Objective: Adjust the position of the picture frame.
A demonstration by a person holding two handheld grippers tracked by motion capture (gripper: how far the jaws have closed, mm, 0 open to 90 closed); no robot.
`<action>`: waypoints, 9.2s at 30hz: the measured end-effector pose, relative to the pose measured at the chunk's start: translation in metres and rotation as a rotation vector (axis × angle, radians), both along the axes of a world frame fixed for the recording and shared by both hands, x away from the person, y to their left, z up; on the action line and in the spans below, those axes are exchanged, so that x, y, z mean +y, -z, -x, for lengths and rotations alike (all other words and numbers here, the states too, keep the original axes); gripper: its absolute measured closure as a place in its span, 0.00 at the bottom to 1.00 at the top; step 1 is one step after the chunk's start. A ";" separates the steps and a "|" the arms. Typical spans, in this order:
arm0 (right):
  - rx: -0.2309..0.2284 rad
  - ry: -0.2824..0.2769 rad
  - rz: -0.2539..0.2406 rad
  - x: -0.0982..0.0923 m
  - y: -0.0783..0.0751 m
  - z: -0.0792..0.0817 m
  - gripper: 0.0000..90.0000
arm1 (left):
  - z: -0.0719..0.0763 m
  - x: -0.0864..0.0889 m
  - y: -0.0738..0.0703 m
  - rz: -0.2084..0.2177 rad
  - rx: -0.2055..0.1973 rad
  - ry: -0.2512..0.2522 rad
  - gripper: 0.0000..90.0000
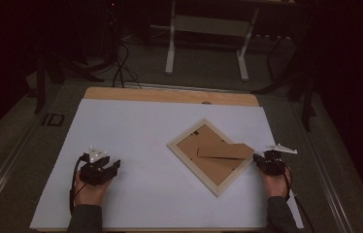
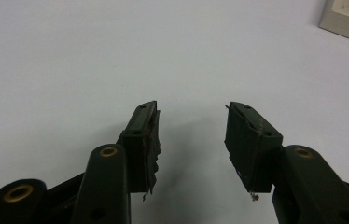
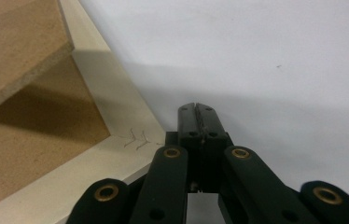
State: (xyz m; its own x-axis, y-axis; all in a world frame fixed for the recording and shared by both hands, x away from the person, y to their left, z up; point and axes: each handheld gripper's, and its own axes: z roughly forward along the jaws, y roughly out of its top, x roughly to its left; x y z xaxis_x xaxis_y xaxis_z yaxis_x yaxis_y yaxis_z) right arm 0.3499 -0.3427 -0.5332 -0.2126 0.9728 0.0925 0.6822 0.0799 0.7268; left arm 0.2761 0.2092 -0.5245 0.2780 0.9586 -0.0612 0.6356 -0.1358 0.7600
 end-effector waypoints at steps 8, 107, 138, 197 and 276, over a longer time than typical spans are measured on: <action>0.004 -0.010 -0.001 0.007 0.000 0.002 1.00 | 0.000 0.000 0.000 -0.006 0.002 0.003 0.61; 0.018 -0.277 -0.011 0.102 0.002 0.030 1.00 | 0.015 -0.105 0.008 -0.046 0.054 0.363 0.99; 0.027 -0.402 0.015 0.120 0.001 0.040 1.00 | 0.027 -0.095 -0.004 -0.036 0.034 0.431 0.96; -0.007 -0.700 0.050 0.195 0.003 0.067 1.00 | 0.001 -0.073 0.009 -0.070 0.096 0.278 0.98; 0.069 -0.244 0.020 0.165 -0.009 -0.116 1.00 | -0.004 -0.069 0.012 -0.083 0.065 0.244 1.00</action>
